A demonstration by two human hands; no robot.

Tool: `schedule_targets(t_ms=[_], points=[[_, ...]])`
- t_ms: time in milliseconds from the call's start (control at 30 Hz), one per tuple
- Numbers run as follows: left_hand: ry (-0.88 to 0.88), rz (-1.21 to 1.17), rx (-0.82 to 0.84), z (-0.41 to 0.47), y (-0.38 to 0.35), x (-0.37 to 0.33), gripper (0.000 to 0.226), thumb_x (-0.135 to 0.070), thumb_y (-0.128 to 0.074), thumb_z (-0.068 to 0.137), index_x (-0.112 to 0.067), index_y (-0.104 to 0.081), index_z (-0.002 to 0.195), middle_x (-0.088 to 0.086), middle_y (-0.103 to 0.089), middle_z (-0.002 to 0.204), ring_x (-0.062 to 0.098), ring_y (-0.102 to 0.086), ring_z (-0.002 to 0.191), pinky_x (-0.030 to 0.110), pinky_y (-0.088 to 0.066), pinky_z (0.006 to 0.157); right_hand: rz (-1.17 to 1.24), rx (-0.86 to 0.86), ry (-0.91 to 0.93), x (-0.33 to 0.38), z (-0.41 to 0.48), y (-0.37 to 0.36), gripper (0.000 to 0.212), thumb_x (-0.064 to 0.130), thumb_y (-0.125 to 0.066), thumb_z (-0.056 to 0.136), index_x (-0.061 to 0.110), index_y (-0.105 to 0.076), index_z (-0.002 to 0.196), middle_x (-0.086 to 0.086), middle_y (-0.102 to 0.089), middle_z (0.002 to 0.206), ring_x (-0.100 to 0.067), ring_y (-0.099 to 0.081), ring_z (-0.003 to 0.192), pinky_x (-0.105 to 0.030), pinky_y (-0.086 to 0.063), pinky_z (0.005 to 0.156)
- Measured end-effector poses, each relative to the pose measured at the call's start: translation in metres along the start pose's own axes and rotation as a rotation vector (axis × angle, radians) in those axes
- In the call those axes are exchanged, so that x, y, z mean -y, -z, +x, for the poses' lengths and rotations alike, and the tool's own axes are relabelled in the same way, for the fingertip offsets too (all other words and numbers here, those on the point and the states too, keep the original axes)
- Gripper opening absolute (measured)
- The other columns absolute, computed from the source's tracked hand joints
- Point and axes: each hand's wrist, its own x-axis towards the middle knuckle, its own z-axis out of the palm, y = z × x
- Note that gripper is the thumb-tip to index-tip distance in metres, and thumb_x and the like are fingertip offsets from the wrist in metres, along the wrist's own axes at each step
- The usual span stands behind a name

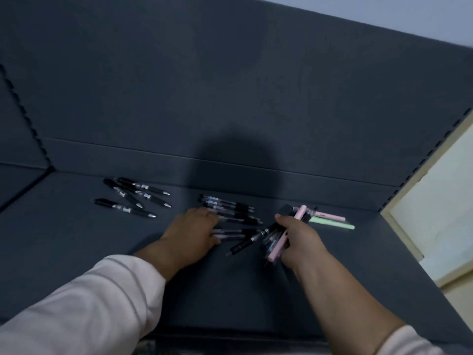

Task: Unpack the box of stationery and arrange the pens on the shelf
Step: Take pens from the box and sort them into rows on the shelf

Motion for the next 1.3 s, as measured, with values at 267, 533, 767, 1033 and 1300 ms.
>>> schedule_targets(t_ms=[267, 533, 767, 1033, 1300], points=[[0.256, -0.602, -0.032, -0.013, 0.05, 0.014, 0.02, -0.031, -0.053, 0.094, -0.016, -0.063, 0.102, 0.001, -0.065, 0.098, 0.017, -0.06, 0.094, 0.028, -0.046, 0.083, 0.012, 0.11, -0.009, -0.01, -0.008, -0.054, 0.023, 0.007, -0.07, 0.082, 0.005, -0.058, 0.101, -0.015, -0.066, 0.087, -0.029, -0.066, 0.07, -0.044, -0.058, 0.063], [0.383, -0.871, 0.175, -0.044, 0.072, 0.054, 0.011, -0.008, -0.062, 0.086, -0.013, -0.063, 0.076, 0.002, -0.061, 0.065, 0.007, -0.05, 0.055, 0.015, -0.04, 0.053, -0.046, 0.252, -0.08, -0.039, -0.027, -0.122, 0.02, 0.01, -0.07, 0.083, 0.003, -0.062, 0.1, -0.017, -0.067, 0.085, -0.032, -0.066, 0.073, -0.046, -0.058, 0.066], [0.509, -0.822, 0.157, -0.068, 0.077, 0.099, 0.015, -0.007, -0.053, 0.091, -0.011, -0.066, 0.083, 0.001, -0.064, 0.072, 0.009, -0.051, 0.059, 0.015, -0.04, 0.052, -0.159, 0.352, -0.103, -0.059, -0.046, -0.163, 0.019, 0.004, -0.064, 0.086, 0.004, -0.061, 0.105, -0.011, -0.066, 0.072, -0.024, -0.065, 0.062, -0.033, -0.054, 0.052], [0.411, 0.003, 0.026, -0.092, 0.079, 0.142, 0.02, -0.026, -0.051, 0.087, -0.027, -0.06, 0.105, 0.001, -0.059, 0.112, 0.024, -0.051, 0.107, 0.03, -0.046, 0.086, -0.253, 0.327, -0.022, -0.063, -0.046, -0.177, 0.023, 0.005, -0.065, 0.086, 0.008, -0.054, 0.106, -0.009, -0.063, 0.063, -0.018, -0.06, 0.056, -0.031, -0.052, 0.052], [0.353, 0.142, -0.016, -0.078, 0.064, 0.144, 0.034, -0.027, -0.053, 0.089, -0.023, -0.052, 0.122, 0.003, -0.05, 0.118, 0.024, -0.043, 0.111, 0.032, -0.039, 0.088, -0.297, 0.497, -0.13, -0.056, -0.056, -0.175, 0.025, 0.009, -0.063, 0.088, 0.006, -0.059, 0.113, -0.005, -0.068, 0.075, -0.015, -0.069, 0.06, -0.029, -0.053, 0.048]])
